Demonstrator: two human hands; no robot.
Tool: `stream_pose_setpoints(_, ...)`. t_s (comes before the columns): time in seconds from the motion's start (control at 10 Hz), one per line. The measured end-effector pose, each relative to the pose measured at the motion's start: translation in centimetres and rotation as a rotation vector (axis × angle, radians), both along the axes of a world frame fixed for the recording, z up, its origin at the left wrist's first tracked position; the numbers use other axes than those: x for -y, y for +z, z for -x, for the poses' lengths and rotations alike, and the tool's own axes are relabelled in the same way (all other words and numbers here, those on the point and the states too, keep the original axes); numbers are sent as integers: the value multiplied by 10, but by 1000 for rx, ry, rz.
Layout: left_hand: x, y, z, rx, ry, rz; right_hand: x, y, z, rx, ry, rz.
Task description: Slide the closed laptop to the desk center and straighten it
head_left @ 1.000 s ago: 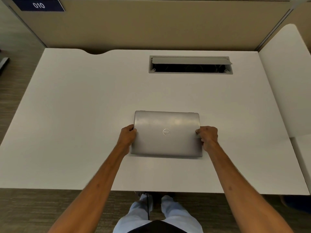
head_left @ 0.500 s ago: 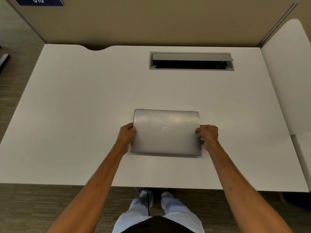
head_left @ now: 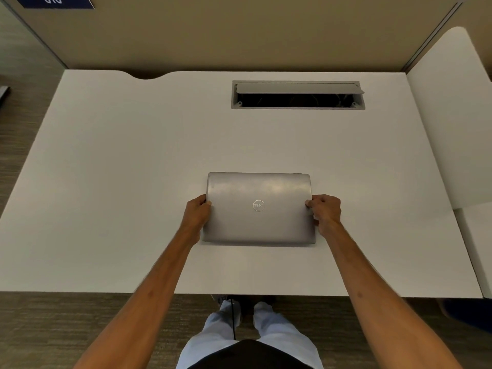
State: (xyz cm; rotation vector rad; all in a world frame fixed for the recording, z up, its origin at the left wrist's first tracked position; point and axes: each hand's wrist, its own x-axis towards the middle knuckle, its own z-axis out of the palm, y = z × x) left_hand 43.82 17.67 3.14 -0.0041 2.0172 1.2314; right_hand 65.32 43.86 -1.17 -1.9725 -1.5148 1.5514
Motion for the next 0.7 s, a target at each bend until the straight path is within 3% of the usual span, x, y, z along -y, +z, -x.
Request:
stream_pose_setpoints(0.2,2,-8,1,-43,-32,65,3,2,1,33,32,-16)
stream_pose_setpoints(0.3,-6,-16,0,-167,-184,276,11,10,2,67,66,-71)
stream_pose_setpoints(0.4,-18,-19,-11,-376,-335,402,23,14,7,155,174,-255)
stream_pose_setpoints(0.6,-29,-24,-29,-763,-509,283,41,12,21,305,552,-754)
stream_pose_setpoints(0.7,-33,-29,-30,-938,-609,259,48,10,34,313,760,-881)
